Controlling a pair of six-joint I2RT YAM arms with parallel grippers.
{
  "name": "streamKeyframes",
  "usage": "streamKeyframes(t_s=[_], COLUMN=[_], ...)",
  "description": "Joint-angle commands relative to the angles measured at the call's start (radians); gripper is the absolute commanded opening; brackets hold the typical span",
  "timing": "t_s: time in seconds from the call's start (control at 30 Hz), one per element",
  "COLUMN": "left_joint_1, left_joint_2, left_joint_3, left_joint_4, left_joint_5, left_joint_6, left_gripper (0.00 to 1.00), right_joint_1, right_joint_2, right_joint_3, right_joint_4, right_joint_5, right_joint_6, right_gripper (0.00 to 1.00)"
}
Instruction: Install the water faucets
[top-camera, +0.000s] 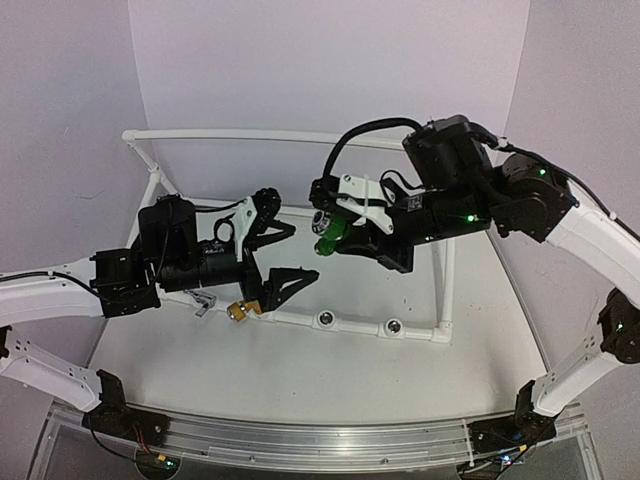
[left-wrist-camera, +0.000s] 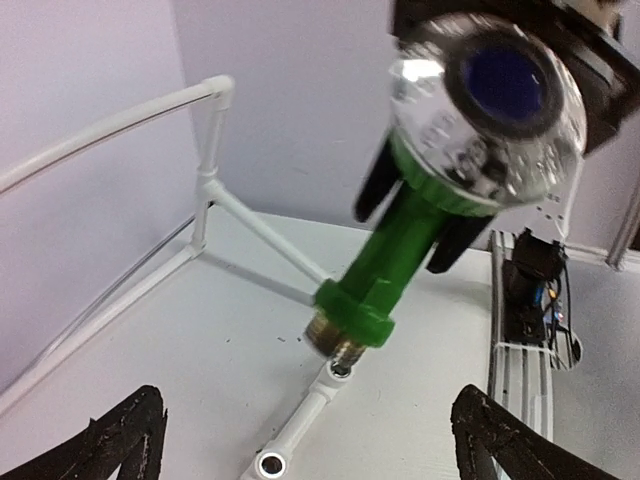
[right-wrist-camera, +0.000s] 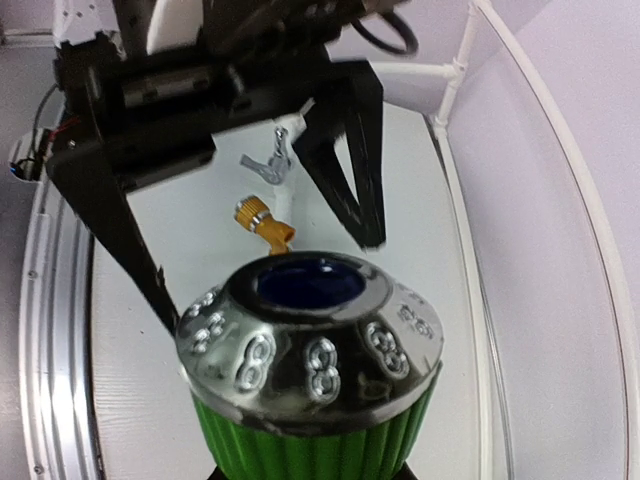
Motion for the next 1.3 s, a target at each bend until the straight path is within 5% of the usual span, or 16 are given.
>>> streamKeyframes(t_s=[0.0, 0.17, 0.4, 0.7, 1.27], left_joint_1=[0.06, 0.233, 0.328, 0.34, 0.34], left_joint_2=[-0.064, -0.06, -0.112, -0.2, -0.204], left_joint_3=[-0.012, 0.03, 0.009, -0.03, -0.033], left_joint_4=[-0.067, -0.278, -0.419, -0.526, -0.583], left_joint_5=[-0.257, -0.385, -0.511, -0.615, -0.588], left_joint_6=[-0.28, -0.577, -0.769, -0.899, -0.963], left_gripper=[1.0, 1.0, 1.0, 1.0, 1.0], right_joint_1=[-0.005, -0.041, -0.064, -0.05, 0.011], right_joint_2=[0.049, 0.179, 0.358, 0.435, 0.454], right_joint_3=[-0.06, -0.077, -0.024, -0.043, -0.148], right_joint_4=[0.001, -0.034, -0.05, 0.006, 0.102], right_joint_5=[0.204, 0.261, 0.242, 0.224, 0.339], right_joint_6=[-0.01, -0.025, 0.017, 0.182, 0.293], right_gripper=[0.0, 0.0, 0.0, 0.0, 0.0])
